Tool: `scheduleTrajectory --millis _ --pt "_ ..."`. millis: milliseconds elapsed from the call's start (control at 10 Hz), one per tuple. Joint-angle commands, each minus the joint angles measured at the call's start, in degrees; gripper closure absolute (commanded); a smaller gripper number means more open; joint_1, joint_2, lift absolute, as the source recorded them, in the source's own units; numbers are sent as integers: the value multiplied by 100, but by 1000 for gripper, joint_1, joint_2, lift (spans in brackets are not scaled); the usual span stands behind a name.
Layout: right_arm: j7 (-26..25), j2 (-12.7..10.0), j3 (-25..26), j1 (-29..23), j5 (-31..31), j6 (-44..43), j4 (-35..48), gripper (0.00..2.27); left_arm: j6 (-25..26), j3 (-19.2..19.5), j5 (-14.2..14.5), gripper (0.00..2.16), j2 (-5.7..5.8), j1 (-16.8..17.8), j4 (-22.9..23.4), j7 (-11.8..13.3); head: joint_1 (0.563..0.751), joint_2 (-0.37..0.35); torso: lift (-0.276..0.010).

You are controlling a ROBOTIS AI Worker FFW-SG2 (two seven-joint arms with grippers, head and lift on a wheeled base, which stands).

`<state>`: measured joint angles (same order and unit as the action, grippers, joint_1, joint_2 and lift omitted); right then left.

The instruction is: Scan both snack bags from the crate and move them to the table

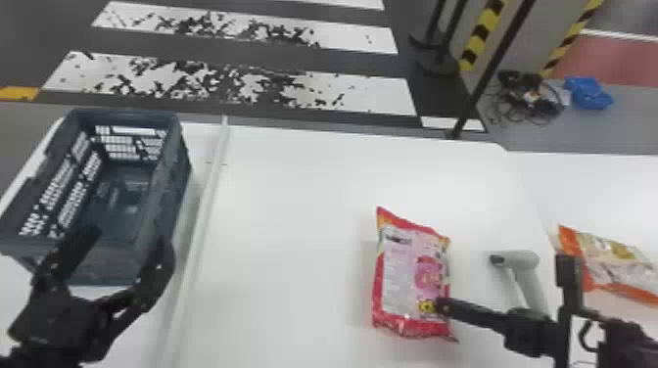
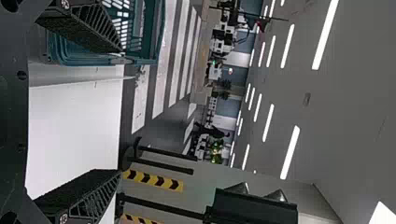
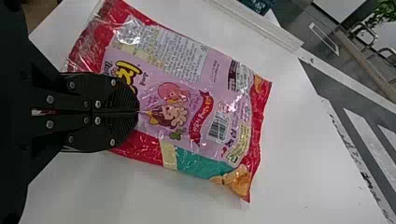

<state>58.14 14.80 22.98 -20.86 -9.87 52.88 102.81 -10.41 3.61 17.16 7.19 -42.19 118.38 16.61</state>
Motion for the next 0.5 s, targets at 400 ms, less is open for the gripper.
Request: scheduleTrajectory --millis 400 --pt "13 -65 839 -208 -1017 421 723 2236 0 -10 -11 73 -33 18 -44 9 695 -169 -87"
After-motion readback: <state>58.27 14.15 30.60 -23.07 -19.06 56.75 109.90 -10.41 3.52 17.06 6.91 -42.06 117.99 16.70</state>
